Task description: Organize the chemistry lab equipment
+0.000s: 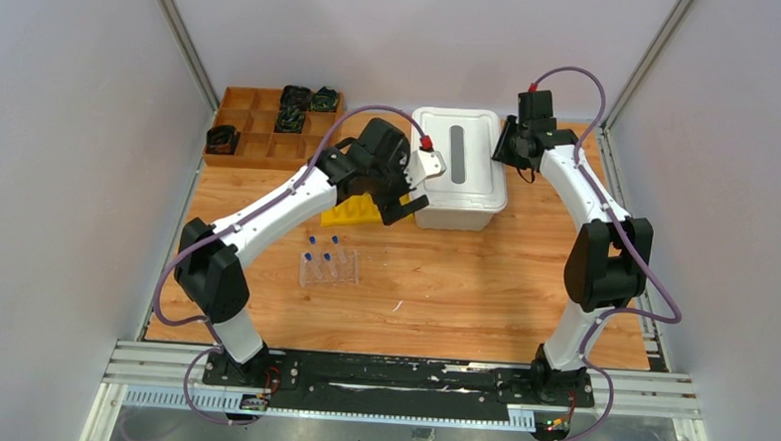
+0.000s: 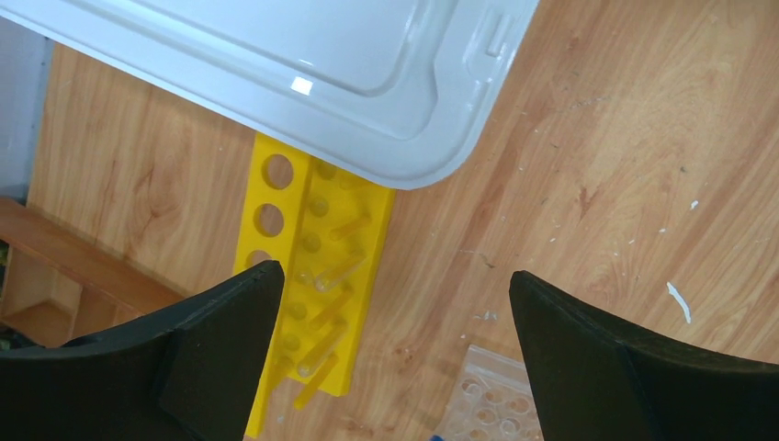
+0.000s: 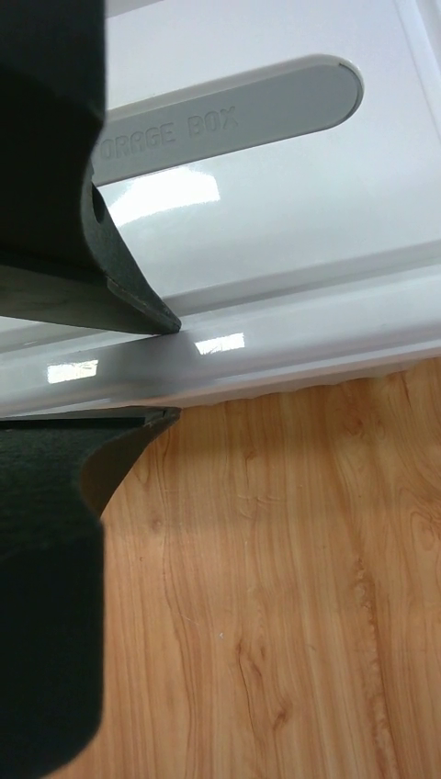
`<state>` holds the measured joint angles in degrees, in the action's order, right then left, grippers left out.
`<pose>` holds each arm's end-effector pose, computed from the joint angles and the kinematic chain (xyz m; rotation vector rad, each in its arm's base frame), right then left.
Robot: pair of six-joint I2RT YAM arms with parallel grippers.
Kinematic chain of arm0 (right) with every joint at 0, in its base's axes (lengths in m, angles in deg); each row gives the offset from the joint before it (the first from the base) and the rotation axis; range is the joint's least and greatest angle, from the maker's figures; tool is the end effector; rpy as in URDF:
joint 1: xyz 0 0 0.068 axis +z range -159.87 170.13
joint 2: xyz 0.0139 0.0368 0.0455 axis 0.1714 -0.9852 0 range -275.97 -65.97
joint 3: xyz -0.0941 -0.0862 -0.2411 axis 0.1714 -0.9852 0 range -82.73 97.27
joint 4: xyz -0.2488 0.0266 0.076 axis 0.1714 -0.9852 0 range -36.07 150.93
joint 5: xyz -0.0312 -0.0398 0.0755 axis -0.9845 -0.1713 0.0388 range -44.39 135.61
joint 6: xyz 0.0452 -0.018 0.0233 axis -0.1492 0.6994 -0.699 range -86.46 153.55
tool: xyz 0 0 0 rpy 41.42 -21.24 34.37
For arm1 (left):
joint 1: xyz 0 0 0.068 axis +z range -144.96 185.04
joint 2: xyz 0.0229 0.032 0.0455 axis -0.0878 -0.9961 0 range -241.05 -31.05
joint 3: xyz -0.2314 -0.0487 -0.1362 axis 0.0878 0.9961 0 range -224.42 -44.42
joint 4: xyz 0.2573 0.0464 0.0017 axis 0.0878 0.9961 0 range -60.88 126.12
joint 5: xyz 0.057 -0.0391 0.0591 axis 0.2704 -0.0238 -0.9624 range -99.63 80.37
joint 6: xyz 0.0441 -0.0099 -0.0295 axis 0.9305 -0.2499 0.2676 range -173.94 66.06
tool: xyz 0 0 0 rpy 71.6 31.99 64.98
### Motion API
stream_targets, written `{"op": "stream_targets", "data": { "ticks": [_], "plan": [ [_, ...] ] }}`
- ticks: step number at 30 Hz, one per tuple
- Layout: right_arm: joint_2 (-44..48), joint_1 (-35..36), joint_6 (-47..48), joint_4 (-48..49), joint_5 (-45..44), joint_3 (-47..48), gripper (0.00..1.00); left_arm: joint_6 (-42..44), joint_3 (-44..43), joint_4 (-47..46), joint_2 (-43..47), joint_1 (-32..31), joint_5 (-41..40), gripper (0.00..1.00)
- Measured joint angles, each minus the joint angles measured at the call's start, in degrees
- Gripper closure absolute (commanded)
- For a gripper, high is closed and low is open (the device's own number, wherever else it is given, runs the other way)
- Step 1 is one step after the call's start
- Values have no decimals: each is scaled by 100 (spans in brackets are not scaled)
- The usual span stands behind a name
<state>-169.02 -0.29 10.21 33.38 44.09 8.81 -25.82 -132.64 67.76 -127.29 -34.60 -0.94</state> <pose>0.4111 0.0684 0.3115 0.2858 2.2489 0.2770 0.2850 -0.2432 0.3218 1.3920 1.9437 -0.2756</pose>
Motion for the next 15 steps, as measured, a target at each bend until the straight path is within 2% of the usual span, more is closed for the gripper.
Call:
{"op": "stream_targets", "data": {
  "ticks": [4,8,15],
  "plan": [
    [2,-2,-74,-4,-9,0,67,-118,-286,-70,-181,127,-26,0],
    [2,-2,-203,-11,-68,0,67,-232,-544,-214,-420,254,-39,1],
    [2,-11,-234,-59,-179,0,46,-516,-894,-374,-780,450,-55,4]
  ]
}}
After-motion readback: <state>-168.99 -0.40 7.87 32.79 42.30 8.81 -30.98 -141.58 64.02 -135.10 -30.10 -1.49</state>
